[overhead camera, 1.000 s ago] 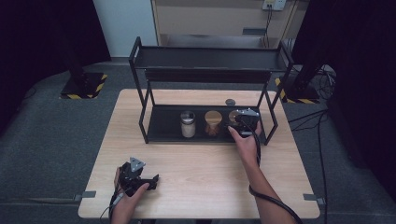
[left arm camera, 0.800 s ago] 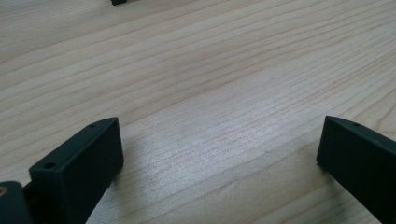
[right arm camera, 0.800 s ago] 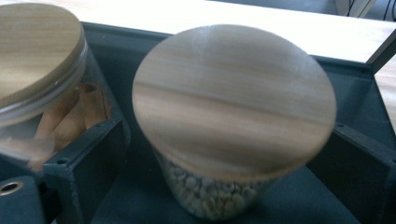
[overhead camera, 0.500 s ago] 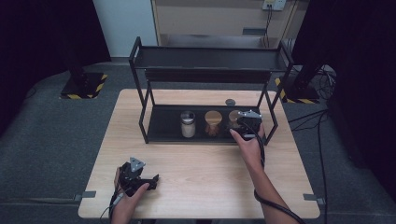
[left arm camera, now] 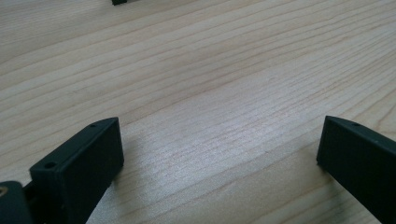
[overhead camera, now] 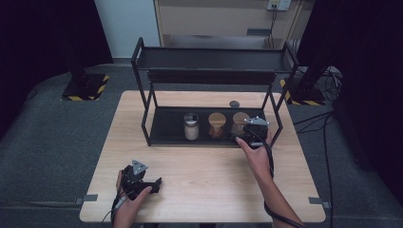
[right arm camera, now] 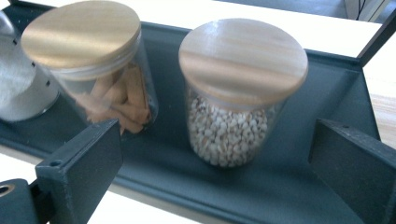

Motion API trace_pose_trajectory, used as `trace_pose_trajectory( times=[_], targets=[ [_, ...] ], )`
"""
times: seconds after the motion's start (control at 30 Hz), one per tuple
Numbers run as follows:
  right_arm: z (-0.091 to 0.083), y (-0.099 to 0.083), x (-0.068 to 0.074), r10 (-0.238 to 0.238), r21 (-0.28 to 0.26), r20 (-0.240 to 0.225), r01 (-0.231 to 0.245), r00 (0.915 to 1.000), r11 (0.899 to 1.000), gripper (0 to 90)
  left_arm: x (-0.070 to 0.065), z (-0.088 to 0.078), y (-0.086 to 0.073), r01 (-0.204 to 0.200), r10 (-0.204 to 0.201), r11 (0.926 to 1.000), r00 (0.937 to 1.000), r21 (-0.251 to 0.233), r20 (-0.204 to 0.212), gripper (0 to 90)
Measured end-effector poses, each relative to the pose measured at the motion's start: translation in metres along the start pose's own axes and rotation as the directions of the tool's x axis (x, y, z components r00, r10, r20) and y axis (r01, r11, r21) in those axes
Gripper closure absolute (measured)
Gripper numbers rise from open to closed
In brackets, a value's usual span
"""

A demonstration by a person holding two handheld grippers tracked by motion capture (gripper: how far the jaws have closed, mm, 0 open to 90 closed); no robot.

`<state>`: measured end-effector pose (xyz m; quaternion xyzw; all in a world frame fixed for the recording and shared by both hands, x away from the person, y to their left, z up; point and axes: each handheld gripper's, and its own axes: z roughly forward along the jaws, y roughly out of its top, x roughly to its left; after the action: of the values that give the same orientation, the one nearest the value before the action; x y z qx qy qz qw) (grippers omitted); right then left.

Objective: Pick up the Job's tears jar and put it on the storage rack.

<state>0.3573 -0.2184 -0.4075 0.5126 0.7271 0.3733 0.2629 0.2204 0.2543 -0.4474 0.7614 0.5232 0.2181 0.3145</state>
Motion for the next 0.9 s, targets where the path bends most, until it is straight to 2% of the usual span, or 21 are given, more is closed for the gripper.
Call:
trace_pose_trajectory(
  times=[0.27, 0.57, 0.7, 0.9],
  targets=[
    [-0.012, -0.011, 0.004, -0.002, -0.004, -0.018, 0.002, 0.9998, 1.000, 3.2, 0.000, 0.000, 0.000, 0.001, -0.001, 1.0000, 1.0000, -0.001, 0.000, 0.0],
    [-0.027, -0.016, 0.005, -0.010, -0.015, -0.026, 0.009, 0.9996, 1.000, 2.8, 0.000, 0.000, 0.000, 0.000, 0.000, 1.0000, 1.0000, 0.000, 0.000, 0.0],
    [-0.030, -0.018, 0.006, -0.026, -0.011, -0.028, 0.026, 0.9993, 1.000, 2.8, 0.000, 0.000, 0.000, 0.000, 0.000, 1.0000, 1.0000, 0.000, 0.000, 0.0],
    [-0.034, -0.024, 0.004, -0.025, -0.010, -0.033, 0.025, 0.9991, 1.000, 2.7, 0.000, 0.000, 0.000, 0.000, 0.000, 1.0000, 1.0000, 0.000, 0.000, 0.0]
  ],
)
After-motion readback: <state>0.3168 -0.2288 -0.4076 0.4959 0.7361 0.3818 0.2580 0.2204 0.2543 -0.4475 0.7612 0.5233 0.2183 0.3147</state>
